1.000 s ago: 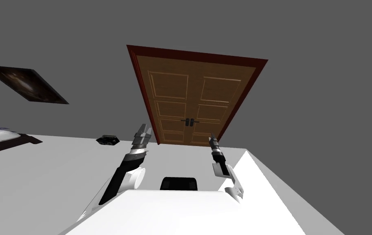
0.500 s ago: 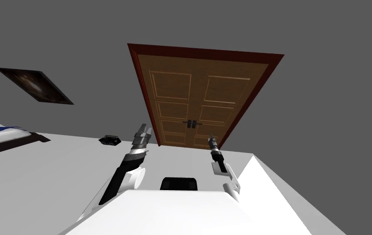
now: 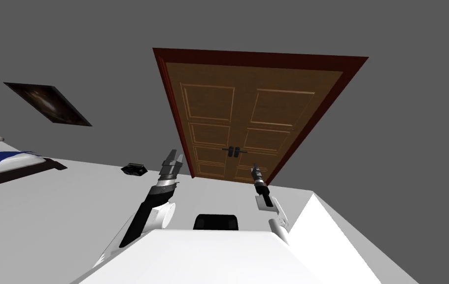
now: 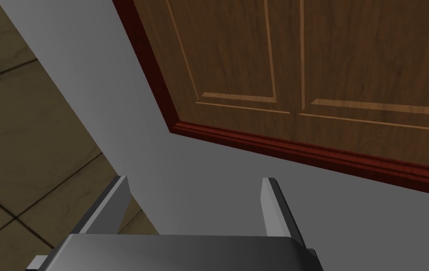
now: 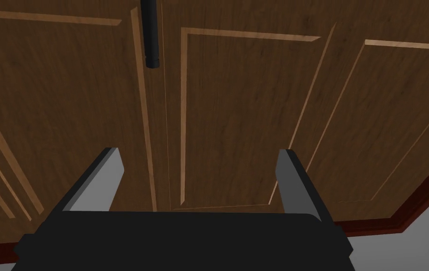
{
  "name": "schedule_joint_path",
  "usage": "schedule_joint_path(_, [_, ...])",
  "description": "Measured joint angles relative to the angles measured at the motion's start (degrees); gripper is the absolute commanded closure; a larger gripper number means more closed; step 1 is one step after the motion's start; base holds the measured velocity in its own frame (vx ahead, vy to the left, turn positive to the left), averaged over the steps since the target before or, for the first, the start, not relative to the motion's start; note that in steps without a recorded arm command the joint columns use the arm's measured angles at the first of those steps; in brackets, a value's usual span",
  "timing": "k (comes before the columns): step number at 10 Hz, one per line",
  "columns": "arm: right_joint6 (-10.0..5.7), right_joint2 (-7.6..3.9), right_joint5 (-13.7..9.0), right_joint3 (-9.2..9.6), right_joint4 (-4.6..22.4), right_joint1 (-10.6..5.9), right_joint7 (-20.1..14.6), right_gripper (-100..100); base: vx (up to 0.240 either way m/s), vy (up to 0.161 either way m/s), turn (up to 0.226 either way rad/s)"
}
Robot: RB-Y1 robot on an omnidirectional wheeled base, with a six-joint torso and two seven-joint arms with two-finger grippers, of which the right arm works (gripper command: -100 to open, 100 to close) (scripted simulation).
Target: Pull the door open
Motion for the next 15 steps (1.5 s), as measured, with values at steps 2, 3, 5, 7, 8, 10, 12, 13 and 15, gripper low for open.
schedule_joint_path(2, [0.50, 0.03, 0.4, -0.20, 1.8, -0.95, -1.0, -100, 0.126, 0.009, 0.048])
schedule_joint_path(3, [0.82, -0.30, 0.5, -0.37, 3.1, -1.78, -1.6, -100, 0.136, 0.003, 0.050])
schedule_joint_path(5, [0.90, -0.42, 0.9, -0.72, 5.5, -2.80, -2.6, -100, 0.158, 0.015, 0.061])
schedule_joint_path(7, [1.12, -0.63, 1.2, -1.06, 8.0, -4.00, -3.7, -100, 0.190, 0.014, 0.061])
schedule_joint_path(8, [1.45, -0.72, 1.4, -1.23, 9.3, -4.78, -4.3, -100, 0.206, -0.005, 0.059])
schedule_joint_path(10, [1.64, -0.76, 1.6, -1.42, 10.7, -5.51, -4.9, -100, 0.087, 0.011, 0.033])
schedule_joint_path(12, [1.66, -2.53, 0.9, -2.95, 11.3, -4.76, -5.5, -100, 0.103, 0.028, 0.049])
schedule_joint_path(13, [1.23, -4.00, 0.4, -3.92, 12.9, -4.94, -6.1, -100, 0.112, 0.010, 0.074])
schedule_joint_path(15, [-0.34, -5.65, -0.3, -5.76, 15.1, -4.40, -6.7, -100, 0.122, 0.012, 0.078])
